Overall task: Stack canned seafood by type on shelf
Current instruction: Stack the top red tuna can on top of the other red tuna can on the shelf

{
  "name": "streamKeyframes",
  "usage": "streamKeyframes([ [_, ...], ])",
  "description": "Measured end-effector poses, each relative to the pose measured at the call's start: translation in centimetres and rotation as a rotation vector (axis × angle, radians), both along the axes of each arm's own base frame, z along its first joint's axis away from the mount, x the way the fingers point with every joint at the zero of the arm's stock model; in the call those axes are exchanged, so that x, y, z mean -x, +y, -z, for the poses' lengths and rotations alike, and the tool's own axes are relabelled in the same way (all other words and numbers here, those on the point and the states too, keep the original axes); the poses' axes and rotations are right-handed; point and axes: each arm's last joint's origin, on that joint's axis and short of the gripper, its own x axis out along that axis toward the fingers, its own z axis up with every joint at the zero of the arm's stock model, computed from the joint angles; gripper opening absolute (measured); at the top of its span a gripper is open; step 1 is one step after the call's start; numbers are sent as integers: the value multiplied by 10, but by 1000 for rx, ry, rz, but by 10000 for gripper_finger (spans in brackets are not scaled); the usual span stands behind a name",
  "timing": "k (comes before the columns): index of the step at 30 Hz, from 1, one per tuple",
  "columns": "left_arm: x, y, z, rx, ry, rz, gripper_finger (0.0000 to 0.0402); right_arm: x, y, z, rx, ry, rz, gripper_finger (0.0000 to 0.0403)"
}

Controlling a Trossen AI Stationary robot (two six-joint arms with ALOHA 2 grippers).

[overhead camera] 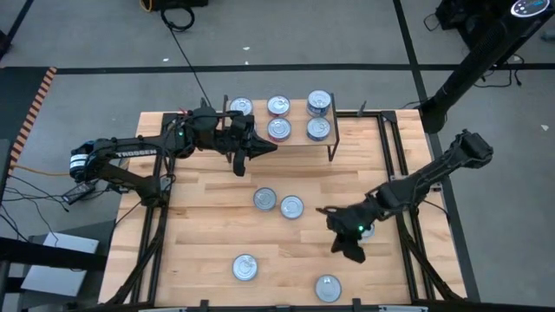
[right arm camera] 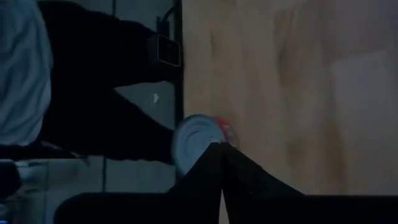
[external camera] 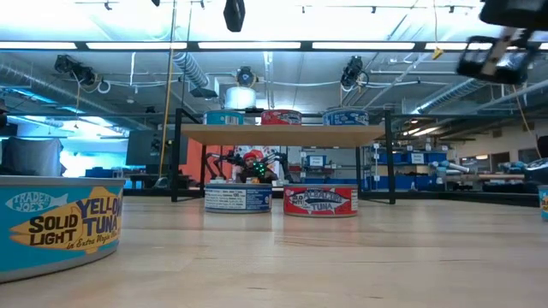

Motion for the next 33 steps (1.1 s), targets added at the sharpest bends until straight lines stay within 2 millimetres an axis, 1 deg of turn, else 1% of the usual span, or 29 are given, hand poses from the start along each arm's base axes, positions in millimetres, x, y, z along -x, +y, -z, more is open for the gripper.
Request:
streamKeyframes([
  [6, 0, -3, 3, -26, 15, 101, 2, -4, 32, 16, -92, 95, 114, 30],
  [10, -1, -3, 5, -20, 35, 107, 2, -6, 43, 34, -115, 202, 107, 47],
  [15, -1, -5, 6, -48, 46, 111, 2, -7, 45, 56, -26, 275, 77, 79],
  [19, -2, -8, 7, -39, 53, 40, 2, -10, 47, 68, -4, 292, 28, 91],
  [21, -3, -9, 7, -63, 51, 15, 2, -11, 48, 72, 2, 306, 22, 92],
  [25, -4, -14, 7, -58, 52, -23, 2, -13, 51, 76, -7, 295, 12, 90],
  [28, -5, -18, 7, -55, 54, -28, 2, -15, 52, 77, -6, 276, 20, 90],
  [33, -11, -26, 12, -46, 71, -15, 2, -18, 57, 86, -10, 277, 19, 91],
])
